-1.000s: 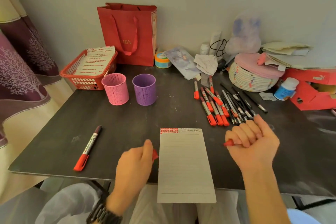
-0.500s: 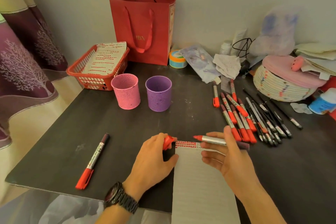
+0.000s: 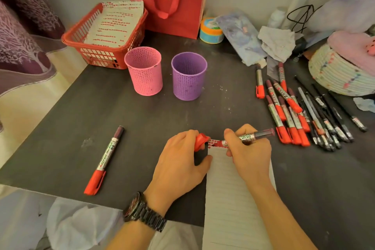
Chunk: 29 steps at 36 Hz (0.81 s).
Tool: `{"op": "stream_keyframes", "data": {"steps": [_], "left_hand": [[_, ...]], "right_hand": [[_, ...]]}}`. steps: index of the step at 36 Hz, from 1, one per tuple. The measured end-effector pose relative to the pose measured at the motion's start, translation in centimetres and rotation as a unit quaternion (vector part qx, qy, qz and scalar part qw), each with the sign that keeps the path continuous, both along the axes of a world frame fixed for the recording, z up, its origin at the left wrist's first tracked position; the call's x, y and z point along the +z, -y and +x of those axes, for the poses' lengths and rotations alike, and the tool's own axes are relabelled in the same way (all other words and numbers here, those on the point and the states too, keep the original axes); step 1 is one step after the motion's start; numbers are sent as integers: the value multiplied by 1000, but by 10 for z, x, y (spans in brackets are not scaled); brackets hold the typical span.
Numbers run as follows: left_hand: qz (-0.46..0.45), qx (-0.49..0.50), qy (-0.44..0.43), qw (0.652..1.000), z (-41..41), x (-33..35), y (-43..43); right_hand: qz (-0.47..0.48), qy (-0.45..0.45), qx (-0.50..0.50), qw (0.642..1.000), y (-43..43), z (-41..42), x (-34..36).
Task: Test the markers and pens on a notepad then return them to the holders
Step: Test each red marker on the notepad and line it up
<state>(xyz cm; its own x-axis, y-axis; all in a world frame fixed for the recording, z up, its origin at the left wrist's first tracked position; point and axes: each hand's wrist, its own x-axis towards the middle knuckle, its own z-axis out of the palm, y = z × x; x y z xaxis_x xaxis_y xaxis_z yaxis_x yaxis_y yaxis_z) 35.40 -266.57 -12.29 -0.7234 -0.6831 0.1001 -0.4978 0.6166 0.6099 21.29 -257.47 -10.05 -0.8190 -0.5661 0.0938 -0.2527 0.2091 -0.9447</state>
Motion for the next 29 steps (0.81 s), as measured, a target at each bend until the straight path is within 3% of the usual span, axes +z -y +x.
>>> {"op": "stream_keyframes", "data": {"steps": [29], "left_hand": [[30, 21, 14, 999, -4, 5, 0]], "right_hand": [[48, -43, -10, 998, 6, 3, -2]]}}
